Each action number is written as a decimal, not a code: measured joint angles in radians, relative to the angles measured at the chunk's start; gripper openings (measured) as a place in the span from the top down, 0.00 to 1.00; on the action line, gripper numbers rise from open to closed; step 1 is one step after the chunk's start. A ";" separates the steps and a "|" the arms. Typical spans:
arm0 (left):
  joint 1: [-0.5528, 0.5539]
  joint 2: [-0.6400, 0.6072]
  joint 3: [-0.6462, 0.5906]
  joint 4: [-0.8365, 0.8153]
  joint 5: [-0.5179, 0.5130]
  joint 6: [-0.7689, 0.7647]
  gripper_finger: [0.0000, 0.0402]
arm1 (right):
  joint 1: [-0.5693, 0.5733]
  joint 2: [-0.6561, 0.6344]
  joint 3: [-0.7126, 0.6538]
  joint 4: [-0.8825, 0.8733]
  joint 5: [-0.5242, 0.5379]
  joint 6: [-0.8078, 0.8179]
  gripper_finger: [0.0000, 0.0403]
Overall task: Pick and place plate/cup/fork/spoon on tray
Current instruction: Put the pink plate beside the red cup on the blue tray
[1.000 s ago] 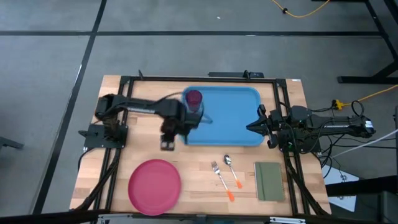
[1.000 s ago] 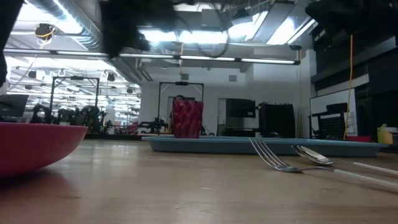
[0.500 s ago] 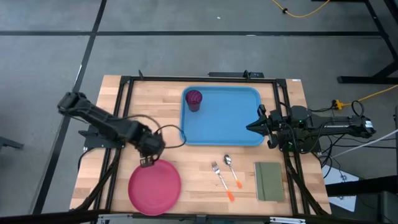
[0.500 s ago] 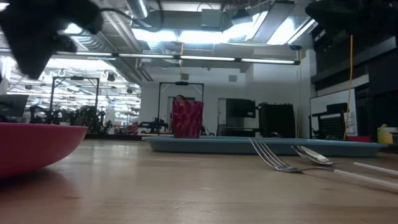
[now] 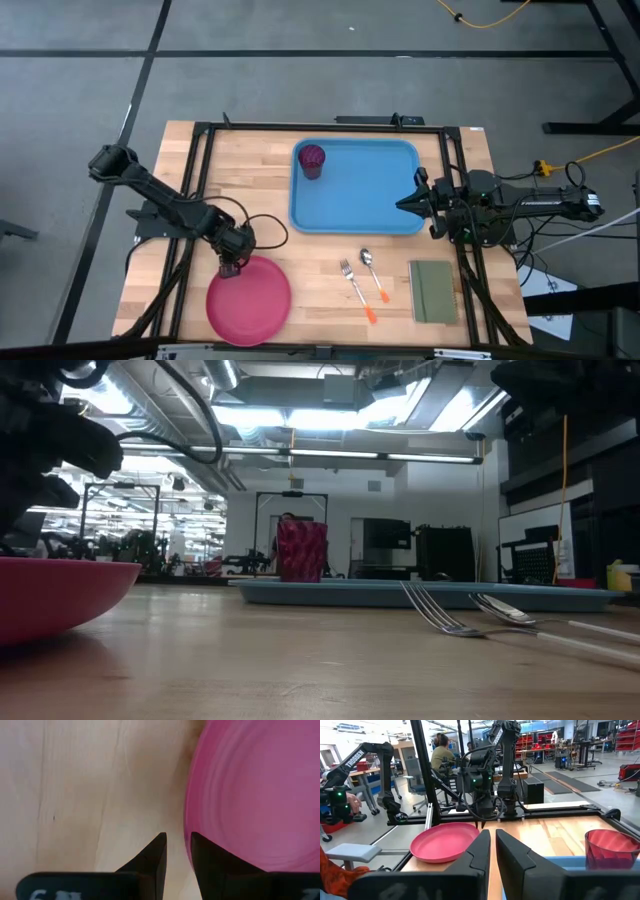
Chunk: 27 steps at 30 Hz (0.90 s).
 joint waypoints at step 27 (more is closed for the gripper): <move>-0.019 0.039 0.006 0.085 -0.058 0.002 0.80 | 0.001 0.000 0.000 0.000 0.000 0.002 0.91</move>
